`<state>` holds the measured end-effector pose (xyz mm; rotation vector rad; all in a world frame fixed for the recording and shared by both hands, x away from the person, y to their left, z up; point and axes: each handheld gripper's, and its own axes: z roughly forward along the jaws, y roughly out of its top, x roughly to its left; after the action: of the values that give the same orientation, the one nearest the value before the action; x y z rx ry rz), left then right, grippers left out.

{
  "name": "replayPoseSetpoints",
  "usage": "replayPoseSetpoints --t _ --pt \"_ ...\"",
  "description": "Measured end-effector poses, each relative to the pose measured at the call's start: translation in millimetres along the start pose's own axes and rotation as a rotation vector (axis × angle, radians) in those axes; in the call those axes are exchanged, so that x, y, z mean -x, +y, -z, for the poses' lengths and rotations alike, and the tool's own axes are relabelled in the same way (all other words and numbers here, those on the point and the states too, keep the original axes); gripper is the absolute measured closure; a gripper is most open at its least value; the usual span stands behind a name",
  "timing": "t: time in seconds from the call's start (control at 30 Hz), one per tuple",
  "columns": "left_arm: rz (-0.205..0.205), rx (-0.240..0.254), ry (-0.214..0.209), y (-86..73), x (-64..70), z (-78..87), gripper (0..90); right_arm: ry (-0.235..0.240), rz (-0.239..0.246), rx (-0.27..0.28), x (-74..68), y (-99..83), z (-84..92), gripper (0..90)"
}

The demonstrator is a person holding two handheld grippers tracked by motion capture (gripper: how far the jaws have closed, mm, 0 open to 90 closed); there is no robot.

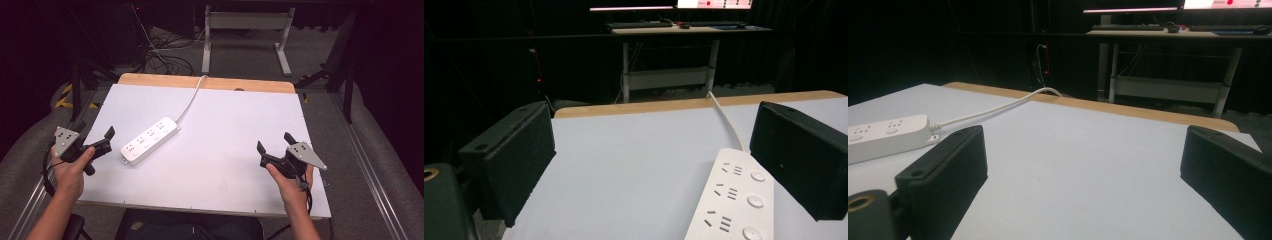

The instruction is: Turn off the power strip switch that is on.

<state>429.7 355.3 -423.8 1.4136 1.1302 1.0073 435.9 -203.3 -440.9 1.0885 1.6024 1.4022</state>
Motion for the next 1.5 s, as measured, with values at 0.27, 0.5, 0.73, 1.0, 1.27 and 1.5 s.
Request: replayPoseSetpoints --t 0.27,0.5,0.73,1.0,1.27,1.5 --pt "0.019 0.004 0.001 0.3 -1.2 -0.5 5.5 -0.006 -0.001 -0.014 1.9 -2.4 2.4 5.2" --pt "0.02 0.016 0.011 1.4 -0.7 -1.2 12.6 -0.012 -0.011 -0.02 4.1 -4.1 1.3 5.3" --pt "0.007 0.003 0.026 0.9 -0.1 -1.9 16.5 -0.015 -0.017 -0.02 3.6 -4.1 1.0 5.5" --pt "0.005 0.005 0.031 0.4 -1.1 -2.0 21.6 -0.007 -0.017 -0.027 2.7 -4.3 -0.5 5.8" --pt "0.057 0.003 0.006 2.6 -6.8 -0.9 54.4 -0.007 -0.012 -0.035 2.7 -4.8 -1.0 6.1" --pt "0.068 0.0 0.002 4.8 -13.0 0.0 85.7 0.008 -0.039 -0.054 1.5 -5.7 -2.1 7.9"
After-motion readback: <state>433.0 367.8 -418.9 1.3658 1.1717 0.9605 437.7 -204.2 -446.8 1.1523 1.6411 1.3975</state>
